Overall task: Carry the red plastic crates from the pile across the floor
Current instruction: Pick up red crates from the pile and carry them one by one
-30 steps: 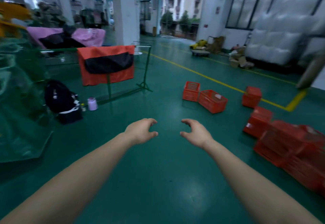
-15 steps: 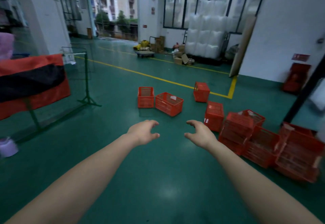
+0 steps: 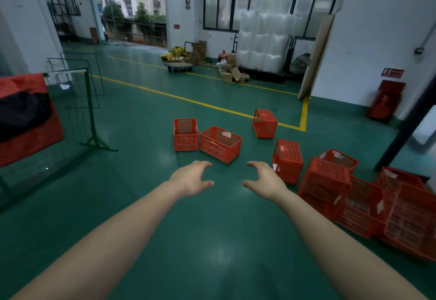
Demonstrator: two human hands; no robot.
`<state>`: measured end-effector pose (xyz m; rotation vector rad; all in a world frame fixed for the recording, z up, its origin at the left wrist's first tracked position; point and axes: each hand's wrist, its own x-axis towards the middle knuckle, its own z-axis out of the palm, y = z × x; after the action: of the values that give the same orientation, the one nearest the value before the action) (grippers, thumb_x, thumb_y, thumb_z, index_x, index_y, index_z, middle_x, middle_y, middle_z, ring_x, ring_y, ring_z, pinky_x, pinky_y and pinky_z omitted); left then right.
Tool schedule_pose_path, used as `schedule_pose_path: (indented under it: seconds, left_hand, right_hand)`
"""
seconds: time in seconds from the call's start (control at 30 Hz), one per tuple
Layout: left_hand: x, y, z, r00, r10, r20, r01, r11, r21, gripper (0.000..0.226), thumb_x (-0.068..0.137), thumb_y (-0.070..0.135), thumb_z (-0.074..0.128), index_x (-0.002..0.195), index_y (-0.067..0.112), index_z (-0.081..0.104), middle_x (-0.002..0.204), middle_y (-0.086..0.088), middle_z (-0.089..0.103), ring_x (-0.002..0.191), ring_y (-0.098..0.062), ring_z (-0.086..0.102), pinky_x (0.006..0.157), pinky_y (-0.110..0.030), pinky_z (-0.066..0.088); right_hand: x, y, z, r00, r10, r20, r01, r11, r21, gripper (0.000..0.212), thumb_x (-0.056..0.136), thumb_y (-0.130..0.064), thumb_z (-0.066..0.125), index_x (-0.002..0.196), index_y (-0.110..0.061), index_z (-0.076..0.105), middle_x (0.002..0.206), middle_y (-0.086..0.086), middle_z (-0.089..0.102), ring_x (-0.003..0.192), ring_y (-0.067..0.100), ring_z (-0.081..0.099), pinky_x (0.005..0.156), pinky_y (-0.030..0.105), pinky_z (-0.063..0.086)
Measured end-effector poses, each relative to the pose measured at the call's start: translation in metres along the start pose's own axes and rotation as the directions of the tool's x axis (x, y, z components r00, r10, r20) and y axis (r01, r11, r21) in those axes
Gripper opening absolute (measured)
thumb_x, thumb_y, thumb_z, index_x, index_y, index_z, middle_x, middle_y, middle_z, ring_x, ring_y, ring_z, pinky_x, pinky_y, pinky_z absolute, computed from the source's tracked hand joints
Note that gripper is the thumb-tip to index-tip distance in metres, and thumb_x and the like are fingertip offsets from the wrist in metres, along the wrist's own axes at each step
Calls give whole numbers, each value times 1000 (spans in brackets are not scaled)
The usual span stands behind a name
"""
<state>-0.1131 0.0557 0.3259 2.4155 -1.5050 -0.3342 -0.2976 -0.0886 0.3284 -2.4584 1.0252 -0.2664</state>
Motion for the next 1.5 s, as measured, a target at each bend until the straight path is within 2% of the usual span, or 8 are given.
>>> schedule_pose_path:
  seconds: [0.23, 0.4, 0.77, 0.97, 1.2, 1.5]
  left_hand:
    - [155, -54, -27, 999, 36, 10, -37, 998, 57, 66, 89, 47, 59, 147, 28, 33, 152, 3, 35, 132, -18, 45, 104, -36, 41]
    - [270, -82, -57, 996, 86, 31, -89, 991, 97, 66, 89, 45, 60, 147, 26, 34, 151, 3, 37, 133, -17, 44, 106, -36, 40]
    - [486, -152, -75, 988, 139, 65, -143, 987, 74, 68, 88, 44, 61, 146, 24, 34, 149, 0, 41, 130, -18, 47, 105, -37, 42]
    - [631, -204, -85, 977, 200, 77, -206, 976, 73, 69, 87, 43, 63, 147, 24, 33, 149, -1, 40, 131, -20, 47, 105, -36, 41]
    - [787, -259, -96, 962, 203, 184, -219, 973, 73, 69, 86, 43, 65, 145, 24, 36, 146, -1, 43, 129, -19, 48, 104, -36, 42]
    - [964, -295, -68, 929, 219, 298, -255, 963, 90, 75, 85, 43, 66, 148, 23, 31, 148, -1, 40, 130, -20, 47, 105, -40, 42]
  right_hand:
    - [161, -11, 11, 1000, -5, -1, 5, 1000, 17, 70, 85, -33, 67, 147, -20, 37, 152, 2, 35, 140, 20, 33, 111, 34, 32]
    - [276, -12, 3, 999, 44, 10, -44, 998, 53, 70, 85, -34, 67, 147, -19, 37, 151, 3, 36, 139, 19, 34, 109, 33, 33]
    - [487, -10, 14, 994, 98, 47, -100, 994, 54, 74, 82, -34, 70, 147, -19, 37, 151, 4, 37, 139, 21, 34, 112, 33, 32]
    - [635, -13, 41, 987, 154, 51, -156, 986, 53, 75, 81, -33, 71, 146, -20, 38, 149, 4, 39, 137, 20, 36, 109, 32, 33]
    - [786, -18, 48, 976, 210, 57, -214, 973, 87, 68, 81, -26, 72, 142, -18, 43, 143, 6, 45, 131, 21, 43, 103, 31, 37]
    - [945, 35, 73, 945, 304, 119, -319, 938, 137, 74, 79, -23, 74, 144, -18, 38, 142, 4, 47, 131, 20, 43, 105, 30, 35]
